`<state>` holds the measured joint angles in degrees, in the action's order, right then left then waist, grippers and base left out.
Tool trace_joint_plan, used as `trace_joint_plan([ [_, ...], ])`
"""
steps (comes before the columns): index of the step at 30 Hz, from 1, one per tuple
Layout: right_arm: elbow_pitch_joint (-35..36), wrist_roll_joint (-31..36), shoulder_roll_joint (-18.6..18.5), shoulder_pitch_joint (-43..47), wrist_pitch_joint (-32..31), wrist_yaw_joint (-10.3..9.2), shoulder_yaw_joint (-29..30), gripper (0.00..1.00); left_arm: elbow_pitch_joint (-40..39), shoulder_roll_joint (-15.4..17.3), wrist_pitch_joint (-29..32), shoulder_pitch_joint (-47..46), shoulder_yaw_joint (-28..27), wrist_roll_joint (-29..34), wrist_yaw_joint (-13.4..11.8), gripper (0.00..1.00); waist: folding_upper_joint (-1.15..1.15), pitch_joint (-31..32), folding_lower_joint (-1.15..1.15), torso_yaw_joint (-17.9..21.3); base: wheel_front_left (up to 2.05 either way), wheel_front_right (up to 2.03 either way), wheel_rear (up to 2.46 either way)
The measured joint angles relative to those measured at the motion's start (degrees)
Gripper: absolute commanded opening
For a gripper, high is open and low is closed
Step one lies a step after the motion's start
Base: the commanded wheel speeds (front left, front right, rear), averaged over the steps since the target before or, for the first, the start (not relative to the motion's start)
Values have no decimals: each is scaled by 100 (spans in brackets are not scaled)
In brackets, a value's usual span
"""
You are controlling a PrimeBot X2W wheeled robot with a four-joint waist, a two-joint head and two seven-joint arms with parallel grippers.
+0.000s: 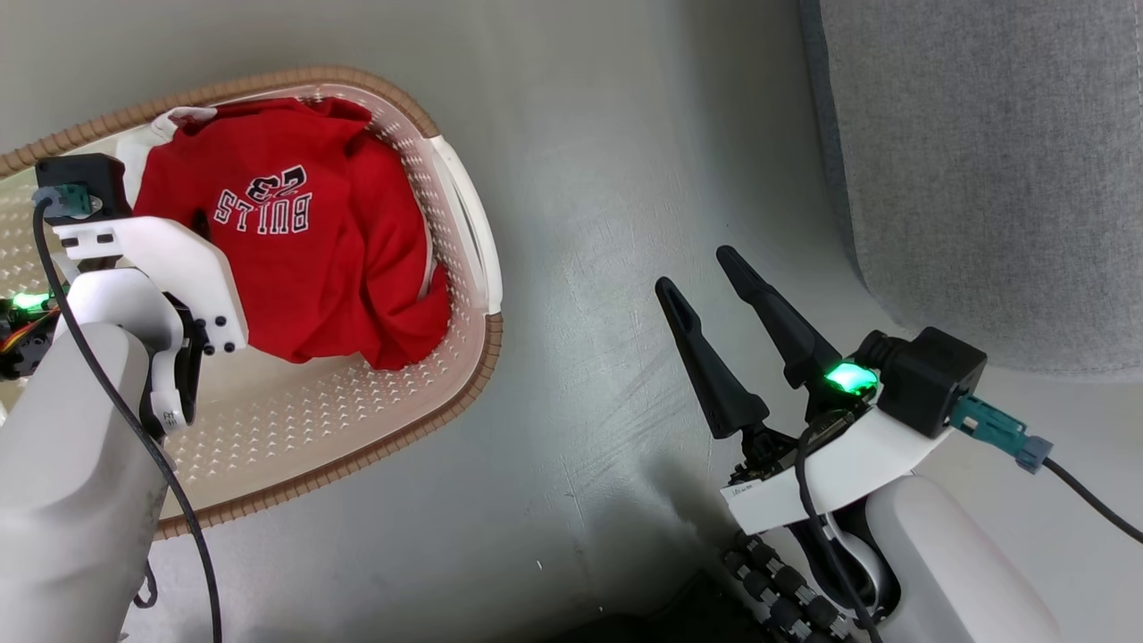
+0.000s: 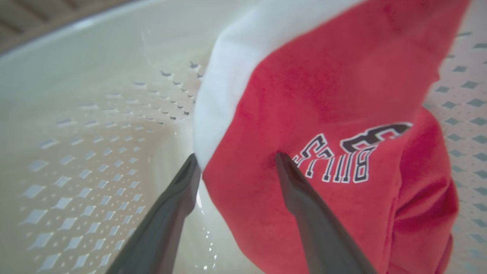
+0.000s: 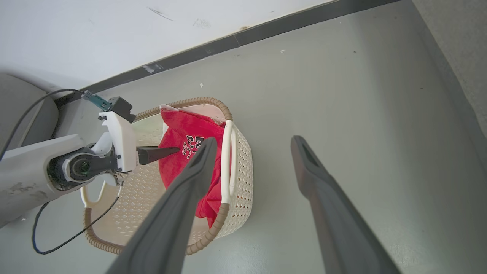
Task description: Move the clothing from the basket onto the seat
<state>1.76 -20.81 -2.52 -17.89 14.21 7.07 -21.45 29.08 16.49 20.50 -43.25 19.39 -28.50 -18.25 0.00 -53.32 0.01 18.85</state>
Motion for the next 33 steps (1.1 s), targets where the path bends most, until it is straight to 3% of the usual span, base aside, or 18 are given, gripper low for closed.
trace_joint_plan([
  [5,27,-91,0,-115,0,0,-11,100,42,-8,-54,-99,-10,-4,22,100,0,-105,0,54,0,0,0],
  [13,12,-109,0,-268,10,0,-1,100,21,-292,-141,-217,193,-70,401,100,0,-191,0,87,0,0,0],
  [15,7,-110,0,-313,10,0,7,100,32,-309,-142,-218,226,-70,466,70,0,-183,0,80,0,0,0],
  [16,2,-110,0,-333,10,0,7,100,34,-312,-159,-219,242,-70,501,42,0,-177,0,74,0,0,0],
  [17,-1,-110,0,-354,11,0,8,100,36,-311,-204,-222,247,-70,516,25,0,-171,0,68,0,0,0],
  [18,-3,-110,-1,-372,11,0,9,100,45,-308,-230,-231,255,-69,537,0,0,-164,0,61,0,0,0],
  [33,-121,-70,-3,-622,15,0,240,100,-33,-354,-794,-120,193,-203,894,0,0,108,0,-127,0,0,0],
])
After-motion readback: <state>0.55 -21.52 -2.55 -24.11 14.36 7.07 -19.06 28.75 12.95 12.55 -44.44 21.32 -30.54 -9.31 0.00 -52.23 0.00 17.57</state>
